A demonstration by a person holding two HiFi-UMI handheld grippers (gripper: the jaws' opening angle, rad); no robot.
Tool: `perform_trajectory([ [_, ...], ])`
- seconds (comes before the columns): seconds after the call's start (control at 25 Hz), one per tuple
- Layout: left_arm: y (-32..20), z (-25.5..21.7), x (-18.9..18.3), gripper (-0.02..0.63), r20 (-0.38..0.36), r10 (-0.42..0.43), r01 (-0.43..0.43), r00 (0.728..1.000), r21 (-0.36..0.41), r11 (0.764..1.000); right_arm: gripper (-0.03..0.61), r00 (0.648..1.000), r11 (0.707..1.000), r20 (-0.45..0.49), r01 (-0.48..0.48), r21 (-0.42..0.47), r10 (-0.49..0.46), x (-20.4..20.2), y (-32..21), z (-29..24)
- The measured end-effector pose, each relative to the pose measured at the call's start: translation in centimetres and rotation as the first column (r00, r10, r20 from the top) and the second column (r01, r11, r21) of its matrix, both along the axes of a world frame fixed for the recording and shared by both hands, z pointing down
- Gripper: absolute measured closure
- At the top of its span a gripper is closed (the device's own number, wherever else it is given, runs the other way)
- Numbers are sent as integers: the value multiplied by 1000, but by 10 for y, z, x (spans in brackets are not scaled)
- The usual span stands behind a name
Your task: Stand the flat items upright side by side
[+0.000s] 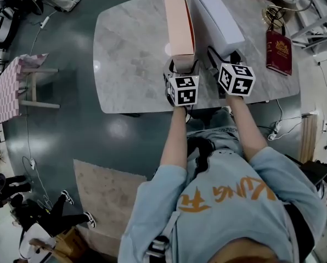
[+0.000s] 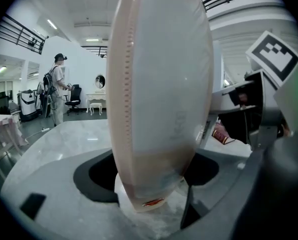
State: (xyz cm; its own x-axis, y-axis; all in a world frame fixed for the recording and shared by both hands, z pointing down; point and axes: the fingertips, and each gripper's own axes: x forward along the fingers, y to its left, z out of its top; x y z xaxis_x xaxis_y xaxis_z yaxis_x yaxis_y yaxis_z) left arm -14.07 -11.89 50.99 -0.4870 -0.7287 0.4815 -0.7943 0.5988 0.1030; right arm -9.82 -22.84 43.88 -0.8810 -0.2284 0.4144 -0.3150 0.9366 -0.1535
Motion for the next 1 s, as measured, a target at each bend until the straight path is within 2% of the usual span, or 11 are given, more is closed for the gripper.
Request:
perform_trajectory([
  [0.16, -15, 1, 5, 221, -15, 46, -46, 999, -9, 999, 249, 999, 999, -10, 39, -16, -39, -1, 2, 1],
  [0.28, -24, 1, 7, 204, -37, 77, -76, 996, 18, 997, 242, 996, 995, -10, 85, -43, -86, 0, 3, 0],
  [0.6, -38, -1, 18, 176, -57, 216, -215, 975, 27, 976, 232, 968, 963, 7, 249, -102, -250, 7, 22, -2],
  [0.84, -36, -2, 12, 167, -72, 248, -247, 966, 24, 969, 230, 937, 931, 2, 348, -109, -350, 10, 28, -7],
  [1.0, -34, -6, 14, 167, -93, 213, -212, 973, 26, 977, 232, 924, 918, 11, 381, -109, -382, 16, 26, -11],
])
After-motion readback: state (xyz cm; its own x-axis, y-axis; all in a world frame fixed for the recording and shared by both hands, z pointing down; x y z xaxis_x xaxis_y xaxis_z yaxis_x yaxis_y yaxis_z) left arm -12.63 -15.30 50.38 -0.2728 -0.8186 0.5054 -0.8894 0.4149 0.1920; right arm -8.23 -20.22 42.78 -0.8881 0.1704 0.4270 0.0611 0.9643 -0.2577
